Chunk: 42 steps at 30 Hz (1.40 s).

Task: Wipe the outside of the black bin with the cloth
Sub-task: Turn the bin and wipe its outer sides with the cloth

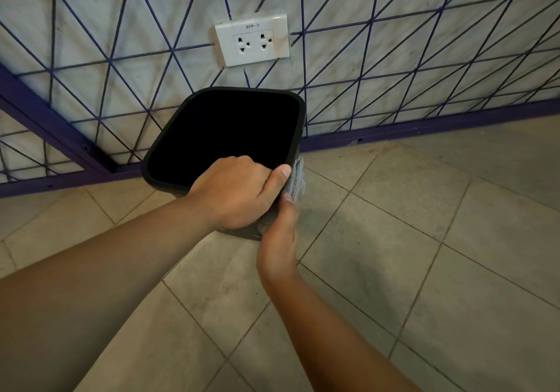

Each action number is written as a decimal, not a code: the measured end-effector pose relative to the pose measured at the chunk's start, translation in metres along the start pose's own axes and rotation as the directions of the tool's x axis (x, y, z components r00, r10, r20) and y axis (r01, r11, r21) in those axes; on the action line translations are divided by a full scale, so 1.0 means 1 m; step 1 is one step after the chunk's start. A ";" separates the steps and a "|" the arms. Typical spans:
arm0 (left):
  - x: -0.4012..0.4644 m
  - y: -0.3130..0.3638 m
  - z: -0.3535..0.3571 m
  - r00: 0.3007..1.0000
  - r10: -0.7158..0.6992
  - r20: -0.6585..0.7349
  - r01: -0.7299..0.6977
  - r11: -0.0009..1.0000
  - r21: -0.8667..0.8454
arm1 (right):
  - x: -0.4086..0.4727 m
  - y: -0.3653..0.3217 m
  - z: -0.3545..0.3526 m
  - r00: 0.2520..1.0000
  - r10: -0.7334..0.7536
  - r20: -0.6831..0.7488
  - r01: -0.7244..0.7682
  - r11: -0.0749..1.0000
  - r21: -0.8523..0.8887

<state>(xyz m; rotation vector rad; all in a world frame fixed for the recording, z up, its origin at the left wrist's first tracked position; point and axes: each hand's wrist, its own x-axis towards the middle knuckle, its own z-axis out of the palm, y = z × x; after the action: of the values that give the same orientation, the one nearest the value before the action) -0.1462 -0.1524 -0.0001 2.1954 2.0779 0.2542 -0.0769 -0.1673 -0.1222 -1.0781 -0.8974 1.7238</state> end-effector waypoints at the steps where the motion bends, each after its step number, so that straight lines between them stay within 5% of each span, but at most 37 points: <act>1: 0.000 0.000 0.000 1.000 -0.001 -0.005 0.001 1.000 0.005 | -0.001 0.004 0.001 1.000 -0.008 -0.019 0.008 1.000 -0.003; 24: 0.004 0.000 0.000 0.998 0.005 0.061 -0.007 0.999 0.036 | -0.006 0.001 0.003 0.997 0.054 -0.049 -0.051 0.997 0.049; 31: 0.003 0.000 -0.001 0.997 -0.021 0.069 0.025 0.998 -0.064 | 0.022 0.006 -0.021 0.950 0.295 -0.099 -0.283 0.951 0.121; 42: 0.003 -0.005 0.001 0.999 -0.019 0.037 0.023 0.994 -0.111 | 0.026 0.017 -0.027 0.934 0.355 -0.036 -0.349 0.930 0.112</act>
<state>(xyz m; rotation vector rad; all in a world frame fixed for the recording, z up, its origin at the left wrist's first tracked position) -0.1509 -0.1487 -0.0022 2.0979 2.0150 0.3186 -0.0632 -0.1455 -0.1550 -1.2676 -0.5949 1.9981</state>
